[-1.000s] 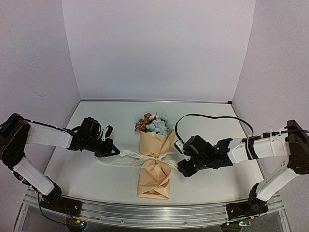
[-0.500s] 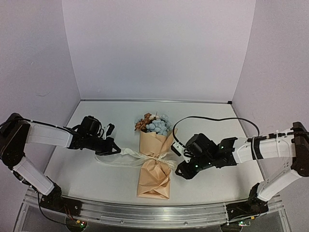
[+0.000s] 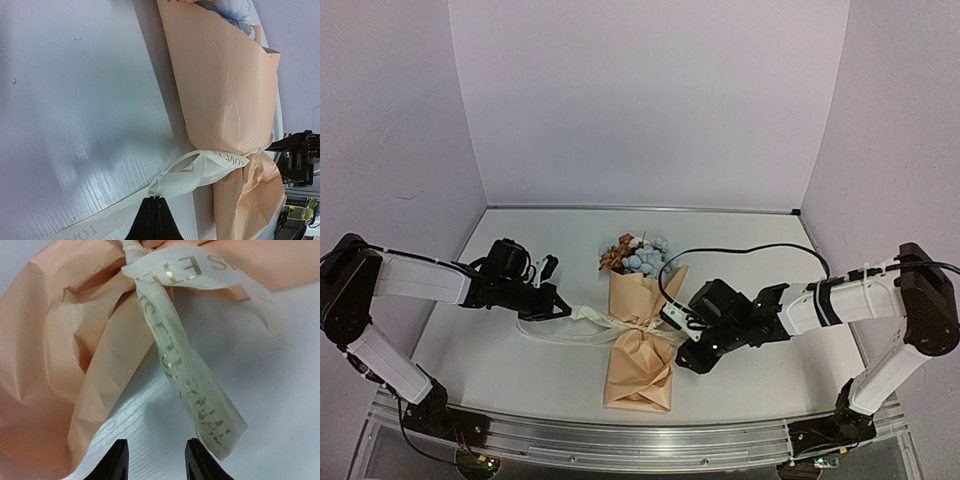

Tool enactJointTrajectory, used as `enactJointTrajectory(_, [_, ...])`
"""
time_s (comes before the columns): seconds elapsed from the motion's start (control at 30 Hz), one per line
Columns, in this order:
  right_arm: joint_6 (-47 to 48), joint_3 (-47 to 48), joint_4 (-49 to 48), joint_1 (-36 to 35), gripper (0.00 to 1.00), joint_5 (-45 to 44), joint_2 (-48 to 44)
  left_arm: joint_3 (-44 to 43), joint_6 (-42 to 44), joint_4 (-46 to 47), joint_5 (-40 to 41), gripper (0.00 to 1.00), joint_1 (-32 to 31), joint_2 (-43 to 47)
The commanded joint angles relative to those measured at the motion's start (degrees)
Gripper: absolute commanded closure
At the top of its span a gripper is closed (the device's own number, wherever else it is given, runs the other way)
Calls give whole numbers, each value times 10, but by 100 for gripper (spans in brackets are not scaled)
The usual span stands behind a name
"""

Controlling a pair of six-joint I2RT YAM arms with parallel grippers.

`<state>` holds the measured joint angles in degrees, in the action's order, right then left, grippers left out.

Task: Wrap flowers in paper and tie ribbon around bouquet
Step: Tie the half-tied ribbon around the folded bouquet.

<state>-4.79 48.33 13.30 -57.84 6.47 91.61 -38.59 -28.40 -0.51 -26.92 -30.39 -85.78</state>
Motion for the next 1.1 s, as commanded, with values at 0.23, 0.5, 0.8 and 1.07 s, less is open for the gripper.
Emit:
enactJointTrajectory(0.23, [63,41,-13,-2,58,-39,20,-28,12,9,-12,100,-2,-7])
enactJointTrajectory(0.5, [77,62,-18,-2,59,-57,46,-34,13,-7,-14,100,-2,-13])
enactJointTrajectory(0.8, [78,72,-29,-2,100,-78,52,-35,12,-18,-3,100,-2,-15])
enactJointTrajectory(1.07, [89,27,-14,-2,100,-98,-4,-41,10,-39,29,100,0,-23])
